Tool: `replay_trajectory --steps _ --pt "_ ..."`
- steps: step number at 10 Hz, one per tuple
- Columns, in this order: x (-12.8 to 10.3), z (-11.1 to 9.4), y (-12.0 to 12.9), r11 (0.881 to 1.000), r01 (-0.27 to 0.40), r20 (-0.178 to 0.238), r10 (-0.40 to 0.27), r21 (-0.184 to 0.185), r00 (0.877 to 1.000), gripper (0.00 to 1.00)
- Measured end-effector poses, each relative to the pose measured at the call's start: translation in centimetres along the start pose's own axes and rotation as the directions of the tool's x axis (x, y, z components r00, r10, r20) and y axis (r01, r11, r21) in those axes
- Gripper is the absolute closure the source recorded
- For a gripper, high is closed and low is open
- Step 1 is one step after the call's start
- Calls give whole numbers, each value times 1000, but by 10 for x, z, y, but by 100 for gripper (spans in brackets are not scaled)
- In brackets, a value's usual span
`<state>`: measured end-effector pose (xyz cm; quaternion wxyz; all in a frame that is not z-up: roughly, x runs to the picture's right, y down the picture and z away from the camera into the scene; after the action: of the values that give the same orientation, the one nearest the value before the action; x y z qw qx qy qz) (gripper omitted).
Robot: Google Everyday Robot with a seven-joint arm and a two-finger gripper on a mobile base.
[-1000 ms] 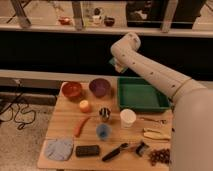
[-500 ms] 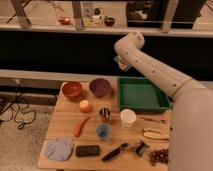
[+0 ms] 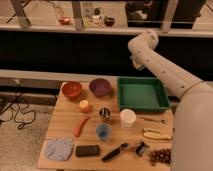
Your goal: Place sponge in tray
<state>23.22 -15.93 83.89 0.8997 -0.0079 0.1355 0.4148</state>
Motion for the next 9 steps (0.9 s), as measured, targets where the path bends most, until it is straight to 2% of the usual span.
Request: replay_trajectory --steps 3,6,9 --pt "25 -15 2 999 -4 -56 6 38 998 81" --pt "47 -28 -4 998 -19 -79 24 62 997 81" --pt "58 -29 5 998 -15 -107 21 55 994 81"
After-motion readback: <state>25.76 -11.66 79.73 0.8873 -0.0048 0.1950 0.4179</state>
